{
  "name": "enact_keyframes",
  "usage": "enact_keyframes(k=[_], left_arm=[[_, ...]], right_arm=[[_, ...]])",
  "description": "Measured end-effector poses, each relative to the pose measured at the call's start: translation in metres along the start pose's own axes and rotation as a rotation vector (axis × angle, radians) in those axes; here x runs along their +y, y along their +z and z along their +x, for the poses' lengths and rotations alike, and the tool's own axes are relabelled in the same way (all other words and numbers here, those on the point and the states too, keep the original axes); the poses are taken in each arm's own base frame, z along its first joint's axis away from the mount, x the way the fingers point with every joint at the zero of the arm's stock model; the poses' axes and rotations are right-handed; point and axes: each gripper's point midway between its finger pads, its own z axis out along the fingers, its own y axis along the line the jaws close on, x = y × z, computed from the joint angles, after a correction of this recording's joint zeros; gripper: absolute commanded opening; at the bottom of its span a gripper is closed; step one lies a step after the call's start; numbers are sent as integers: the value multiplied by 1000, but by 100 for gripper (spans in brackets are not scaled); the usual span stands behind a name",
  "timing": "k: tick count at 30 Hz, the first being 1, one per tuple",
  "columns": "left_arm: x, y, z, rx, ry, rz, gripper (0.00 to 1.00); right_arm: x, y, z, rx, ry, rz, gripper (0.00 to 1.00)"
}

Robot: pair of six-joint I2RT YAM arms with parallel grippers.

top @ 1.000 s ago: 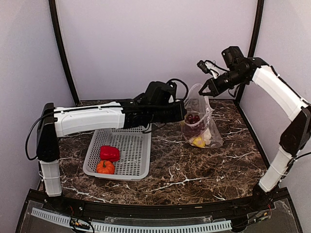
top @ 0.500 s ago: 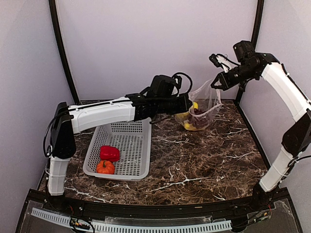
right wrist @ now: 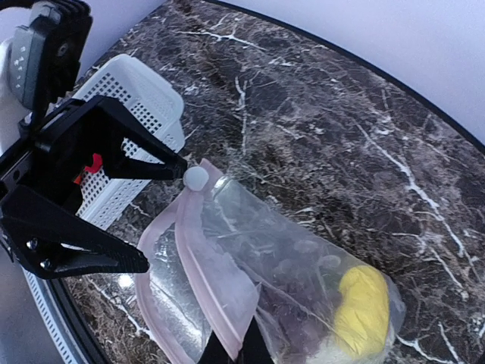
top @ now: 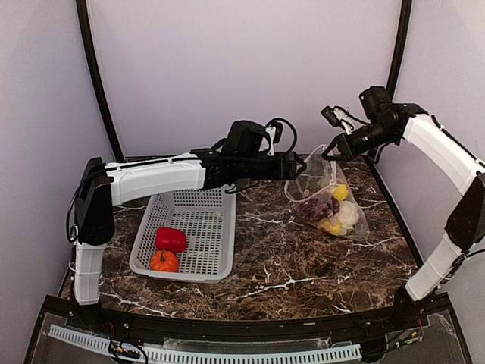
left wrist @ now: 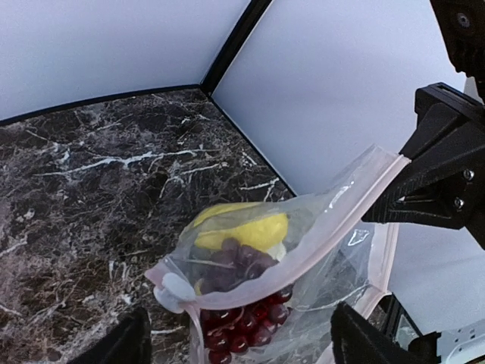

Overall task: Place the food in the zip-top bag and seal the zipper
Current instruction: Adjust the zipper food storage bag at the center of the board, then pick up the fake vegetable from the bin.

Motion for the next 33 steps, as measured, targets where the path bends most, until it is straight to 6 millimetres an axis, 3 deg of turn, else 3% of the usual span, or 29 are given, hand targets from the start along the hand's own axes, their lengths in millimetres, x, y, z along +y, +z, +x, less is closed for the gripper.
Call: enact_keyframes(k=[4,7,9,15,19,22,26,29,33], left_arm=[[16,-33,26,48,47,-46,99],[29,-80,37,52,112,-107,99],[31,-115,30,30,163,-149,99],[31,-210,-20,-106,335,-281,99],[60,-254,-21,-108,363,-462,99],[94,-269,-4,-21,339,-610,99],[149,-282,38,189,307,-810,99],[163,-279,75,358,318,-821,99],[170,-285,110,488,314,-807,99]], right_arm=[[14,4,10,-19,4,-78,0],[21,0,9,-44,-8,-106,0],[25,-2,7,-59,-16,-118,0],[34,-8,7,-89,-31,-149,0],[38,-8,10,-94,-35,-166,0],[45,-9,16,-105,-48,-194,0],[52,-10,21,-113,-55,-232,0],[54,-9,23,-115,-60,-242,0],[55,-9,23,-120,-69,-249,0]])
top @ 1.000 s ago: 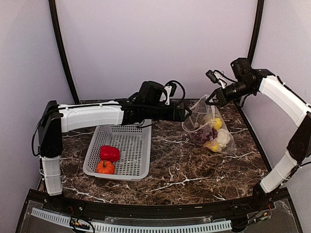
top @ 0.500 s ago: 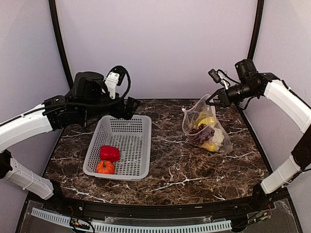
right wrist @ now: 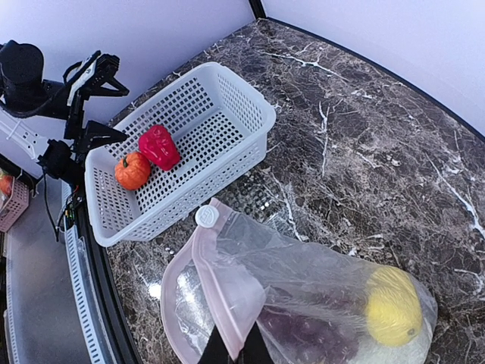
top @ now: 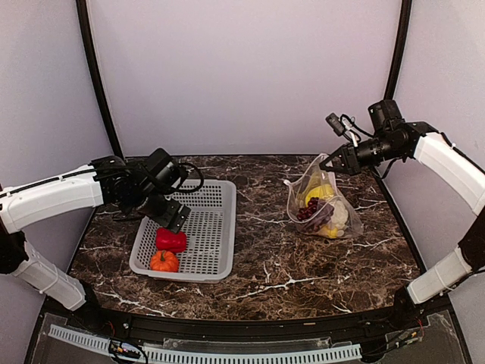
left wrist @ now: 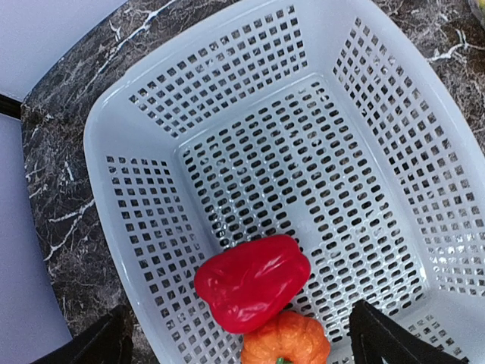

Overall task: Place the food in the zip-top bag and seal the zipper
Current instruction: Pick up the fake vegetable from the bin.

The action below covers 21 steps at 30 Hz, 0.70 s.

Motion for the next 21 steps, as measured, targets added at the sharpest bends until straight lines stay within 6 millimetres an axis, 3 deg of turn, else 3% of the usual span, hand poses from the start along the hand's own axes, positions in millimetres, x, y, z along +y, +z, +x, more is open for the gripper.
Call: enact_keyframes(k=[8,21], left_arm=[[-2,4,34,149,-19,8,97],[-28,16,103,410,-62,121,93]], right_arm=[[0,1,1,-4,-6,-6,0],[4,-2,3,-8,-12,-7,0]])
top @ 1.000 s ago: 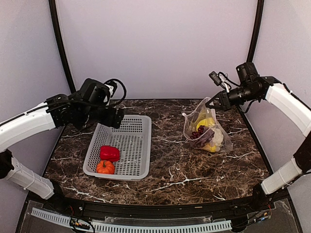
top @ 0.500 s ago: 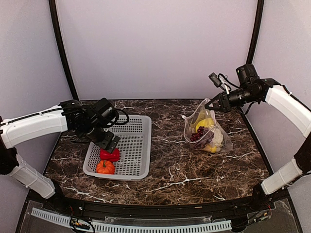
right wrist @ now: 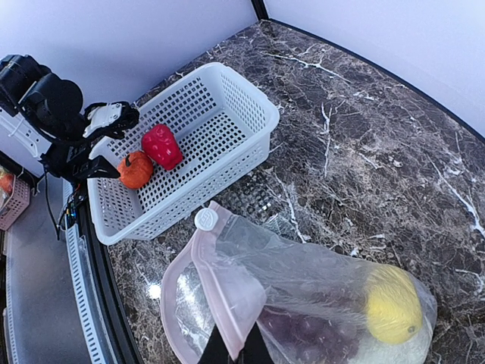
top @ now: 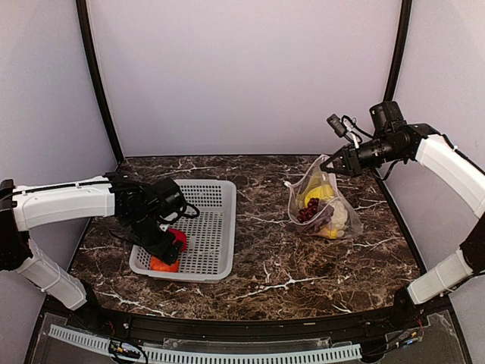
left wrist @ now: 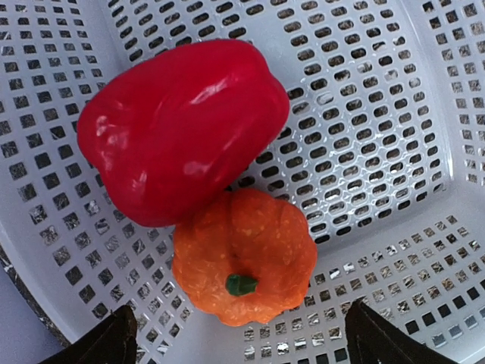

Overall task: Place the food in the zip-top bag and seal the zipper
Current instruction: Pick up the fake vegetable from the bin.

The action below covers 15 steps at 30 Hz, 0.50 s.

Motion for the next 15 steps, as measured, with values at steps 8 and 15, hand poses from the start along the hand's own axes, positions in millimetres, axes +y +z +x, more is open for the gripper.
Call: enact_keyframes(k=[8,15], left_arm=[[-4,18,20,64,-16,26,91],[-10,31,21,66,-21,51,90]], right_arm=[[0,0,0,-1,0,0,0],[0,0,0,-1,0,0,0]])
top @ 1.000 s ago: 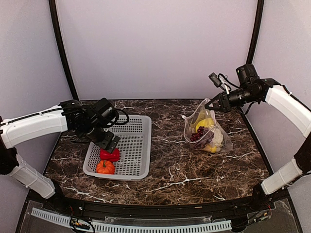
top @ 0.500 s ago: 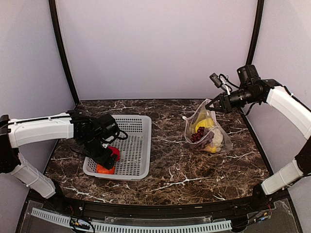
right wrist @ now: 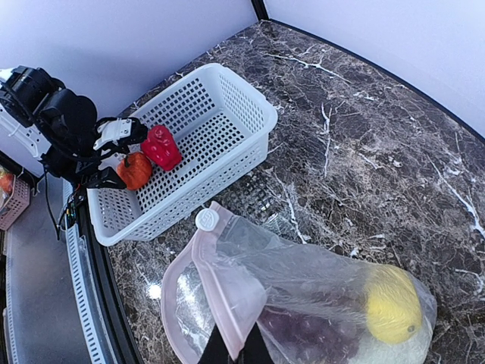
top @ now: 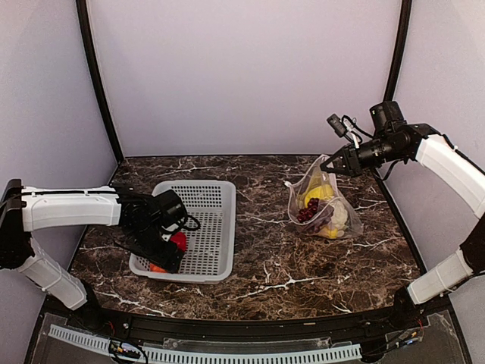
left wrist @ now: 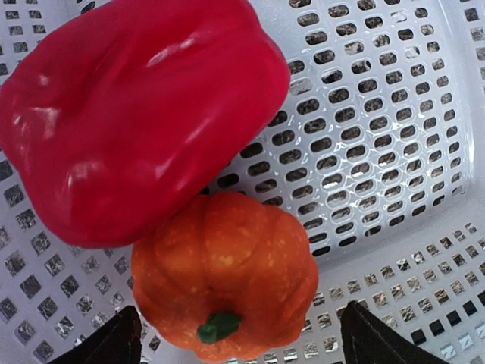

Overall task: Place the food in the zip-top bag and seal the zipper
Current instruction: Pick up the fake vegetable from the bin.

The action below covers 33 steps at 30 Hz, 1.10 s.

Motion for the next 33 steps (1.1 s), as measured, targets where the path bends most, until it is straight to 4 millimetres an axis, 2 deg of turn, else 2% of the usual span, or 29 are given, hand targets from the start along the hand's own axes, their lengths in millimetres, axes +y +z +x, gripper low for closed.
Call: enact_keyframes(k=[9,17,21,27,30,33], left_arm=[[-6,18,-6,15,1,-4,89],[-7,21,-7,20,6,-5,68],[-9,19,-8,21,7,8,65],[-19,-1,-25,-17,17,46,63],[-24,-22,-39,-57,41,69,58],[-34,-54,-61,-129,73,104,57]], right_arm=[[0,0,1,1,1,0,0],[1,-1,1,-1,-2,2,0],[1,-1,1,0,-1,2,0],[1,0,2,0,0,2,0],[1,0,2,0,-1,2,0],[1,0,2,0,-1,2,0]])
